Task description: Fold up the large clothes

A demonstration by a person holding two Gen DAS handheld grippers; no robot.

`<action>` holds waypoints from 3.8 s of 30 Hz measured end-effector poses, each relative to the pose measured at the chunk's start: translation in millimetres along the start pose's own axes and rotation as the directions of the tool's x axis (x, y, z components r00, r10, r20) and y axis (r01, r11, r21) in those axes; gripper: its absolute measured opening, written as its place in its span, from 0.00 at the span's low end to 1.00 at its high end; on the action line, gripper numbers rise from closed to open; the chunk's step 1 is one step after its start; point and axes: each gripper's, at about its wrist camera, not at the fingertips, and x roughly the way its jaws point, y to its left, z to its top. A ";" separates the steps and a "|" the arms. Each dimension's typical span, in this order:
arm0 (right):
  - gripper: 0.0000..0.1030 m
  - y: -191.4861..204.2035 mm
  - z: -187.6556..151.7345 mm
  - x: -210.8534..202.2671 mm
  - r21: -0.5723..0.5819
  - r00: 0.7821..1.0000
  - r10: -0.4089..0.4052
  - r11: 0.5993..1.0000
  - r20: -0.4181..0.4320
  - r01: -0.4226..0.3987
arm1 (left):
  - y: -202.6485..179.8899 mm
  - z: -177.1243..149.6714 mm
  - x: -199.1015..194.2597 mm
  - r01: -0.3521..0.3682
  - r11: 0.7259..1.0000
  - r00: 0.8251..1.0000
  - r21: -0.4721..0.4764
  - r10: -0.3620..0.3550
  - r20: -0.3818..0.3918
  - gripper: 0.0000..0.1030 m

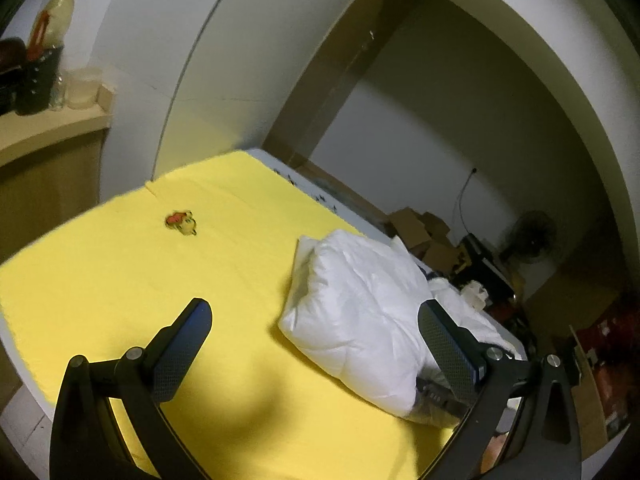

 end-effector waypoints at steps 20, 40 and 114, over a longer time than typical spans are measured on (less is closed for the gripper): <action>0.79 -60.4 -3.8 -127.3 0.148 0.919 0.297 0.928 0.258 -0.341 | 82.5 -49.4 196.0 0.241 0.707 0.818 -0.665 -0.517 -0.254 1.00; 0.64 -61.0 15.6 -88.4 0.142 0.958 0.187 0.965 0.218 -0.220 | 54.5 -19.4 228.5 0.242 0.773 0.822 -0.586 -0.484 -0.300 0.96; 0.45 -201.0 -12.6 -7.7 0.325 0.977 0.178 0.922 0.120 -0.208 | -213.5 -20.6 103.5 0.503 0.761 0.861 0.410 -0.399 -0.315 0.17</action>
